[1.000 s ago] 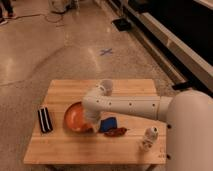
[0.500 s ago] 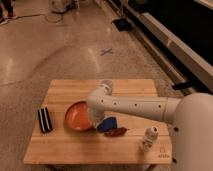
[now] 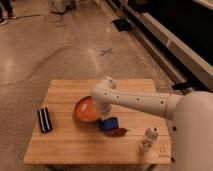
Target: Drag the ceramic bowl in a circle
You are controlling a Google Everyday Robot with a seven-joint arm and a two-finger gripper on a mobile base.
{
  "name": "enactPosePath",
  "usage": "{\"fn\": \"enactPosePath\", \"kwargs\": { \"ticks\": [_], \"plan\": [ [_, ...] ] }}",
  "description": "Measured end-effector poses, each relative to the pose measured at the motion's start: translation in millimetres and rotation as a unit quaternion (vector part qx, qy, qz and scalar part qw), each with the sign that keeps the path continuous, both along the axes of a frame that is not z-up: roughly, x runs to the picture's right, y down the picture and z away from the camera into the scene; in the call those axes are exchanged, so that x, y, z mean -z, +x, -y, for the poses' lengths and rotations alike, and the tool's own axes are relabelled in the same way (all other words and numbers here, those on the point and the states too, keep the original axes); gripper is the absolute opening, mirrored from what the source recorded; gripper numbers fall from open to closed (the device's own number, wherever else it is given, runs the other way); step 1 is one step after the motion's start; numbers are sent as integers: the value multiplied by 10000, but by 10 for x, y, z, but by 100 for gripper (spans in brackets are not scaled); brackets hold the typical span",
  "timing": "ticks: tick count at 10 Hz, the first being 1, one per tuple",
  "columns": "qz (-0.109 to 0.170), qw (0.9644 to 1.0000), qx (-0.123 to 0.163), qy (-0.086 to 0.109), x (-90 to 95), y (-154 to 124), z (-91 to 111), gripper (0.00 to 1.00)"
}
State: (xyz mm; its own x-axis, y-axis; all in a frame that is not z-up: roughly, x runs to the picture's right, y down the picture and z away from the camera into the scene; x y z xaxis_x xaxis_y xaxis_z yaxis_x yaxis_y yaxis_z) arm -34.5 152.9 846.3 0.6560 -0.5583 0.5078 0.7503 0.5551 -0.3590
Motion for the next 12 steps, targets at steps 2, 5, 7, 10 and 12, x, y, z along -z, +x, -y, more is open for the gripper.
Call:
{"fn": "enactPosePath", "kwargs": {
  "ticks": [2, 5, 7, 10, 12],
  "plan": [
    [259, 9995, 174, -14, -57, -294, 8, 0],
    [850, 9956, 388, -60, -37, -889, -30, 0],
    [1295, 9903, 501, -107, 102, -1250, -79, 0],
    [1623, 9848, 549, -288, 505, -1301, -269, 0],
    [1530, 9854, 537, -516, 770, -1096, -496, 0]
  ]
}}
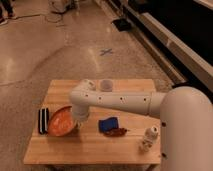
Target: Drag the ceramic bowl in a circle
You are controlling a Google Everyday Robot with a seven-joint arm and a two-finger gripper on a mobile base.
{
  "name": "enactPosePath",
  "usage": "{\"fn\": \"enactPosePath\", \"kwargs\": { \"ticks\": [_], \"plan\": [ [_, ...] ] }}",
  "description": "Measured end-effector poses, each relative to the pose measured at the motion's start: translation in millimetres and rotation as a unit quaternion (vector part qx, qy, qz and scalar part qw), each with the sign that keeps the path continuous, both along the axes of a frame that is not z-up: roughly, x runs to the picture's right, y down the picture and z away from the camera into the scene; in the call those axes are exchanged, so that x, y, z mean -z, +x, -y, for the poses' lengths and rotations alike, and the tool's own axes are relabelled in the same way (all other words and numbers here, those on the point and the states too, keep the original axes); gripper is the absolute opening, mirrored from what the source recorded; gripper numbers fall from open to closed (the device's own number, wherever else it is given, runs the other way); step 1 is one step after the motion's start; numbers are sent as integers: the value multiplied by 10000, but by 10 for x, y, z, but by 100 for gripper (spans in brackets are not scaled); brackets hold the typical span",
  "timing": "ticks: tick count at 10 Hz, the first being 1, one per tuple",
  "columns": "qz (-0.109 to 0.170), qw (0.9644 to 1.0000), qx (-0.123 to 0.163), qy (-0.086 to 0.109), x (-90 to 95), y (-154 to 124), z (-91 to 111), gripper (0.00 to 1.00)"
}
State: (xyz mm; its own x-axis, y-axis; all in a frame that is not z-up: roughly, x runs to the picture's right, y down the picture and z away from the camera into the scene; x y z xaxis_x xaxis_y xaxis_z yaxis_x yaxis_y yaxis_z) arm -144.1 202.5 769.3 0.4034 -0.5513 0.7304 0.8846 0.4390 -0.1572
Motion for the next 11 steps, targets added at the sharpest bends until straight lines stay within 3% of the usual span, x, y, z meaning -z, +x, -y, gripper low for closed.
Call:
{"fn": "enactPosePath", "kwargs": {
  "ticks": [3, 5, 6, 9, 11],
  "plan": [
    [-532, 9983, -81, -231, 165, 508, -238, 0],
    [-1035, 9944, -138, -171, 53, 942, -181, 0],
    [-1159, 9931, -165, -100, -17, 1045, -113, 0],
    [-1337, 9908, -129, 148, -344, 1134, 176, 0],
    [-1207, 9923, -19, 270, -599, 935, 361, 0]
  ]
}}
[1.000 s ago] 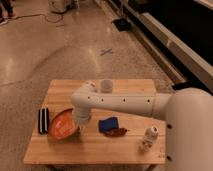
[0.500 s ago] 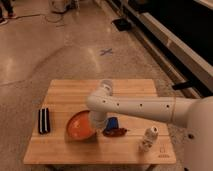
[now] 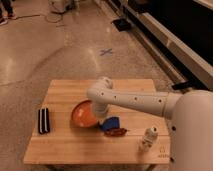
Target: Drag the ceramic bowl in a circle
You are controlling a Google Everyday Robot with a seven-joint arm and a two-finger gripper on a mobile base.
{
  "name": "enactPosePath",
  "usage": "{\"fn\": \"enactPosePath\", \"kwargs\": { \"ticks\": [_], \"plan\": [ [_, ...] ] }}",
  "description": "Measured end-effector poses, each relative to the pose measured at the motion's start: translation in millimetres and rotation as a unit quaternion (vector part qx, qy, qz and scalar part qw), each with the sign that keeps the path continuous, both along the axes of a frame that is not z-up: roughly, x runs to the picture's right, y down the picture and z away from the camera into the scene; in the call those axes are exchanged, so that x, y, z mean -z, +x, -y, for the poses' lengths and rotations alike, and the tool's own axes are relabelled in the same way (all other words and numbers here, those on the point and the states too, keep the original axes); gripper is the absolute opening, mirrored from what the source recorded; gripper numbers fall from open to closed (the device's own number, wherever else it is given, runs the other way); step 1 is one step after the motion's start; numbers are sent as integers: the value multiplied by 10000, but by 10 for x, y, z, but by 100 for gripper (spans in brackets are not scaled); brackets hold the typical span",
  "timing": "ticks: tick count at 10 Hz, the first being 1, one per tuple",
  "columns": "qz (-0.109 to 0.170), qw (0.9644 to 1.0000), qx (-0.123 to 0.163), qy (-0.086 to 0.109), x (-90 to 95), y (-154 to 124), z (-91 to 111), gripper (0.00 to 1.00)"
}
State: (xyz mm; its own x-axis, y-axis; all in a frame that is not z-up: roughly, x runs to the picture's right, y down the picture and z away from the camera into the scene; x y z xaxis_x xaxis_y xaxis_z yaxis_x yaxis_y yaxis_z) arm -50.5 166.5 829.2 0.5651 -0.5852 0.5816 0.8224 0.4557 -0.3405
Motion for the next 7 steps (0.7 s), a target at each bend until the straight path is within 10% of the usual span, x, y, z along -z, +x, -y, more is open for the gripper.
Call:
{"fn": "enactPosePath", "kwargs": {
  "ticks": [3, 7],
  "plan": [
    [470, 9987, 174, 85, -145, -516, 121, 0],
    [1257, 9915, 347, -11, 165, -1155, -21, 0]
  ]
}}
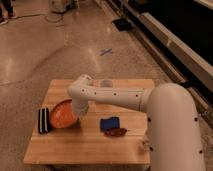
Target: Drag the ceramic bowl in a circle
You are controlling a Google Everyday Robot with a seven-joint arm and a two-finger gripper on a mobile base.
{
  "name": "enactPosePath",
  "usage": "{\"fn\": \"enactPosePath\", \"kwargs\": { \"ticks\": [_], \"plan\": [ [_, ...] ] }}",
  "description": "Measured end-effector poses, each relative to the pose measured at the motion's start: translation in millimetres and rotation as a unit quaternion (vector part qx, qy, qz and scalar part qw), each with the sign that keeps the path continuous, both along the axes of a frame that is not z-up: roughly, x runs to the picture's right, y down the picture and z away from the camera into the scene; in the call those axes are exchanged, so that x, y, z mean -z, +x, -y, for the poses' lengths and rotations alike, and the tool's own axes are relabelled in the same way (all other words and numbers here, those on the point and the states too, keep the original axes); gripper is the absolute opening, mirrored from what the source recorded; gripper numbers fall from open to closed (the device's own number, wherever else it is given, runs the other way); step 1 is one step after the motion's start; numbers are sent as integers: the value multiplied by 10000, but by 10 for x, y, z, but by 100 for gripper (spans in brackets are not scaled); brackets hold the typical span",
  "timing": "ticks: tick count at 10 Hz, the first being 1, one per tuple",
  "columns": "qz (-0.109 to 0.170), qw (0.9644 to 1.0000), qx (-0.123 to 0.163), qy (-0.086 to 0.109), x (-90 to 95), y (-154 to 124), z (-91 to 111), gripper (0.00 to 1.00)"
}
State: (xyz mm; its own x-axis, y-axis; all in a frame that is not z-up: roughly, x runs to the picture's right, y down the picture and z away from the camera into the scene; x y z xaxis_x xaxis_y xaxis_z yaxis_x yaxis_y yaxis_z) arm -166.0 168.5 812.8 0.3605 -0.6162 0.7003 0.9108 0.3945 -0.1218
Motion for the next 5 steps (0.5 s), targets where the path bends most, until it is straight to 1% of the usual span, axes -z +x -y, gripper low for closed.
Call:
{"fn": "enactPosePath", "kwargs": {
  "ticks": [1, 2, 3, 5],
  "plan": [
    [60, 10000, 29, -50, 86, -16, -78, 0],
    [52, 9999, 24, -144, 202, 44, -195, 0],
    [-35, 9997, -8, -225, 287, 155, -289, 0],
    [-343, 9986, -74, -385, 402, 490, -446, 0]
  ]
}}
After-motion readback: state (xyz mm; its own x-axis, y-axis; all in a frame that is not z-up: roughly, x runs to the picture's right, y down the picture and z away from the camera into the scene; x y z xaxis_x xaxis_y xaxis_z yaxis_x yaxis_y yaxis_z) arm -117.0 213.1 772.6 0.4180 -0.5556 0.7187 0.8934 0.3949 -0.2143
